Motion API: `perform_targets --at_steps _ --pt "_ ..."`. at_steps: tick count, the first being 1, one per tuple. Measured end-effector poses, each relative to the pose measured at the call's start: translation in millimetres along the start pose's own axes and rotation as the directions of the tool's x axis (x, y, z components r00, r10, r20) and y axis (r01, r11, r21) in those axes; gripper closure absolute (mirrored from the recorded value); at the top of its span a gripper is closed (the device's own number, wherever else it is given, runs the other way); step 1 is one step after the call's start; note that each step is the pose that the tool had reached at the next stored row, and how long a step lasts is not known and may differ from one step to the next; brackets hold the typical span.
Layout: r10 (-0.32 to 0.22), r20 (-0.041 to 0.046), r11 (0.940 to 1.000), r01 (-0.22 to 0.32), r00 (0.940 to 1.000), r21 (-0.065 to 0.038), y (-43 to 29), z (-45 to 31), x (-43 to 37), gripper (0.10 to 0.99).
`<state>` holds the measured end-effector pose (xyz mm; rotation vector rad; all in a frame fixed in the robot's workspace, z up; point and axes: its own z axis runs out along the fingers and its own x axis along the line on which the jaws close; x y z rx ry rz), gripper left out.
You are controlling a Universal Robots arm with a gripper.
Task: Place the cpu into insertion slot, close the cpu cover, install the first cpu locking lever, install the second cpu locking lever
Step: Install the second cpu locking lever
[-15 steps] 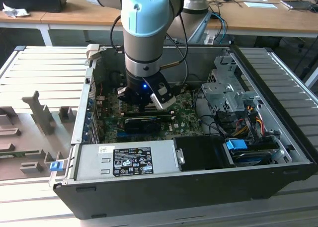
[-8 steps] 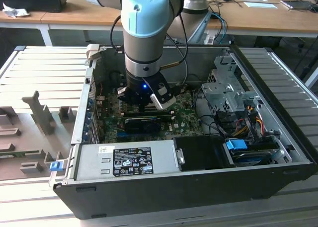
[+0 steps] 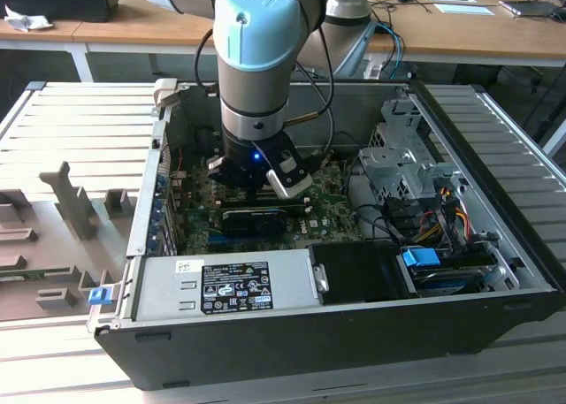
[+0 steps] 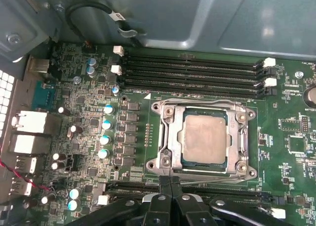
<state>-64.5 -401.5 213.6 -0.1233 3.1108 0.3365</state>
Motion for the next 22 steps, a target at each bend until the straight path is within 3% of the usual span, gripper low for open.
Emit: perform_targets --at_steps 4,6,16,22 --pt "0.000 0.0002 1.0000 0.000 1.0000 -0.002 -1.3 0.0 3.7 0.980" --pt "0.000 0.0008 1.0000 0.000 1.0000 -0.010 -2.3 0.2 6.3 0.980" --pt "0.000 0.0069 0.9962 0.000 1.0000 -0.087 -8.9 2.3 12.3 0.980" --pt "0.001 0.0088 0.9939 0.000 1.0000 -0.110 -12.4 12.6 13.1 0.980"
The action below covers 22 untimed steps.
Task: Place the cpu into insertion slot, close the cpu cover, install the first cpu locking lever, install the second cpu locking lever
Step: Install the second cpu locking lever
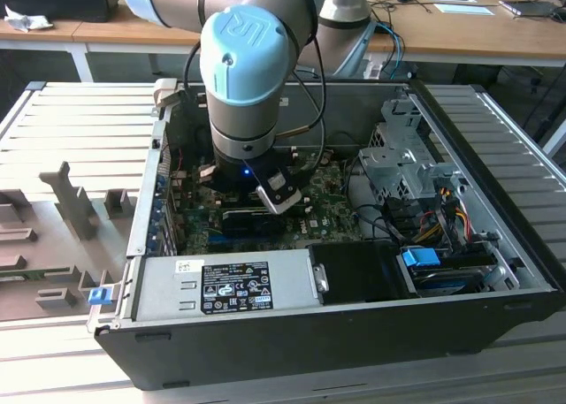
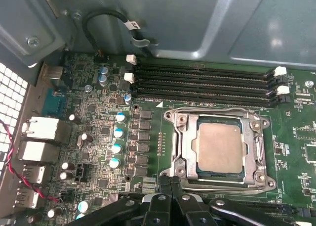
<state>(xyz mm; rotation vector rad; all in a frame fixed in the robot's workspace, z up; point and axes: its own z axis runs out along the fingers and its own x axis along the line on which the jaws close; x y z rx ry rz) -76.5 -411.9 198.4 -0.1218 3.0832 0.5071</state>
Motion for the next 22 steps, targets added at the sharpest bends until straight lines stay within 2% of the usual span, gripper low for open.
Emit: perform_targets --at_steps 2,3,8,14,16,19,22 --pt "0.000 0.0001 1.0000 0.000 1.0000 -0.003 0.0 0.6 0.0 0.980" --pt "0.000 0.0008 1.0000 0.000 1.0000 -0.009 0.1 1.3 0.0 0.980" --pt "0.000 0.0021 0.9997 0.000 1.0000 -0.026 1.4 4.1 -0.1 0.980" --pt "0.000 0.0027 0.9995 0.000 1.0000 -0.033 1.3 4.9 2.0 0.980" --pt "0.000 0.0028 0.9994 0.000 1.0000 -0.035 3.5 -1.3 1.8 0.980" --pt "0.000 0.0025 0.9994 0.000 1.0000 -0.036 8.3 -15.2 1.4 0.980" --pt "0.001 0.0010 0.9994 -0.001 1.0000 -0.036 11.9 -26.0 1.1 0.980"
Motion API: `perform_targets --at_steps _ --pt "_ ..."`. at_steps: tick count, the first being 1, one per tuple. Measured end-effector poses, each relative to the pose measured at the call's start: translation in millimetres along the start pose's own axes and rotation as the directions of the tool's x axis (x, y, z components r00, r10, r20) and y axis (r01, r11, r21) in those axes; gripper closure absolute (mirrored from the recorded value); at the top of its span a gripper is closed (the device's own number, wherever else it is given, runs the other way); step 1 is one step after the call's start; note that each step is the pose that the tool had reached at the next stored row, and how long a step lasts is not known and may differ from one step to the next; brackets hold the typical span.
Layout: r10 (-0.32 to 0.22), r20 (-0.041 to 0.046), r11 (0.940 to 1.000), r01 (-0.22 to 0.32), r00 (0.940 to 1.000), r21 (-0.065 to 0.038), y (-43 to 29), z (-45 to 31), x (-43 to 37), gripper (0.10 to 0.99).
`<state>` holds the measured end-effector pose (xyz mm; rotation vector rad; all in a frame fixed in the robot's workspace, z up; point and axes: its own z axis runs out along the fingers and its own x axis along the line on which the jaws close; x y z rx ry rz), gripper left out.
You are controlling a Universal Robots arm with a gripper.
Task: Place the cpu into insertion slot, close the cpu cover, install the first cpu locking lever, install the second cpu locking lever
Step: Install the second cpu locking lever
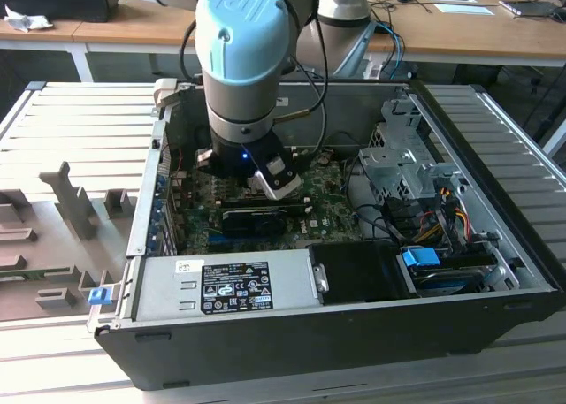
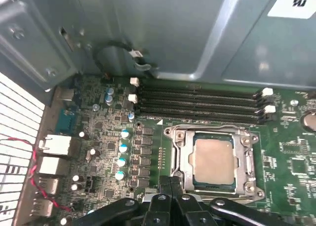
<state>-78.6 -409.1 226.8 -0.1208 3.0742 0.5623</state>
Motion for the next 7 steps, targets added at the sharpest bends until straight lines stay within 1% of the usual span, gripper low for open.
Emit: perform_targets --at_steps 1,3,4,7 --pt "0.000 -0.0005 1.0000 0.000 1.0000 0.000 1.0 -2.5 -0.1 0.980" --pt "0.001 -0.0024 1.0000 -0.001 1.0000 0.000 4.3 -11.3 -0.4 0.980" --pt "0.002 -0.0043 1.0000 -0.002 1.0000 0.000 5.3 -14.0 -0.4 0.980" --pt "0.002 -0.0051 1.0000 -0.002 1.0000 -0.001 5.5 -14.6 -0.4 0.980"
